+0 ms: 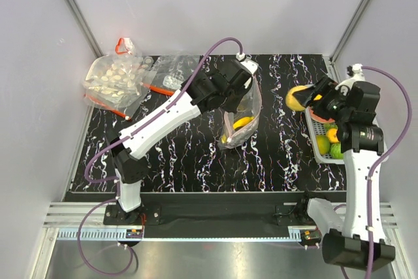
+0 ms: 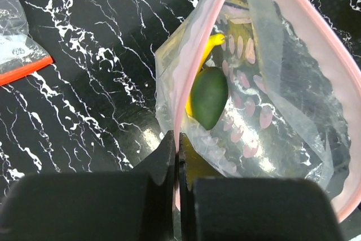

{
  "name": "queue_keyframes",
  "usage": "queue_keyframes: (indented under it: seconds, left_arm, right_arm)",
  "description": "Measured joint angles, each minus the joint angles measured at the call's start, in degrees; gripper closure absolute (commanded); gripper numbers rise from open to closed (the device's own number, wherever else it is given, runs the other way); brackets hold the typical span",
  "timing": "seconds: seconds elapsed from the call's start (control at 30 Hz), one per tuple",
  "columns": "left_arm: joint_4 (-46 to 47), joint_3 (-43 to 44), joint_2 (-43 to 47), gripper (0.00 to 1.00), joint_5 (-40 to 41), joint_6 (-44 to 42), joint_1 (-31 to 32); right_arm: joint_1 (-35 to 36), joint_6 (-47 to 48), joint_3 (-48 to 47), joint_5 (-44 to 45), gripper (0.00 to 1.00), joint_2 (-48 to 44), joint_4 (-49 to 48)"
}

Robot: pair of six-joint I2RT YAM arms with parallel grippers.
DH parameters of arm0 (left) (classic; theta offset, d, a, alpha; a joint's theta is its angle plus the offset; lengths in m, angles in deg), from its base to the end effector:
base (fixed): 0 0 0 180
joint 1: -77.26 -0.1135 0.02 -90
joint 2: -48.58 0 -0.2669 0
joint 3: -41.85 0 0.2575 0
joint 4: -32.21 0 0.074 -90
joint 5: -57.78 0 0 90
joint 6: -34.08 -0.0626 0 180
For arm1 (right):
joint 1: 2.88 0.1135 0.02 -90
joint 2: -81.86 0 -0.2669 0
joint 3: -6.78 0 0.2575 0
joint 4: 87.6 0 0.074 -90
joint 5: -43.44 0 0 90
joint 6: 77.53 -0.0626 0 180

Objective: Place the food in the zip-top bag and seal the zipper
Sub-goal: Place the fake fruit in the zipper food storage bag.

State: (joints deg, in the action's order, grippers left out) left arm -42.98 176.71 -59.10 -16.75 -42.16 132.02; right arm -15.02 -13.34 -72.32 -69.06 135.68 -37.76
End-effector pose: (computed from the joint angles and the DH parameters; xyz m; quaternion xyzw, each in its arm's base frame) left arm 0.2560 -0.3334 0.3856 0.2788 0.8834 -0.0960 0.3642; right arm 0.2154 -0.0218 0.3841 0.1686 0.8146 0.2261 0.5068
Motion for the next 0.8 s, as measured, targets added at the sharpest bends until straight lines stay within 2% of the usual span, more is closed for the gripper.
queue_keyframes:
  seconds: [0.23,0.4,0.8]
  left_arm:
    - [-3.8,4.5,-0.2,1.0,-0.4,0.2,0.0]
    - [-6.4,11.4,-0.5,1.0,-0.6,0.2,0.0]
    - [-8.8,10.8,-0.9,1.0,1.1,0.2,-1.7]
  right_arm:
    - [13.9,-1.3,-2.1,-7.2,0.43,-3.1,-0.6]
    - [16.8,-2.7,-3.4,-10.1,0.44,-2.8,-1.8]
    - [23.8,-7.0,-7.1,-13.2,0.46,-0.2,-8.2]
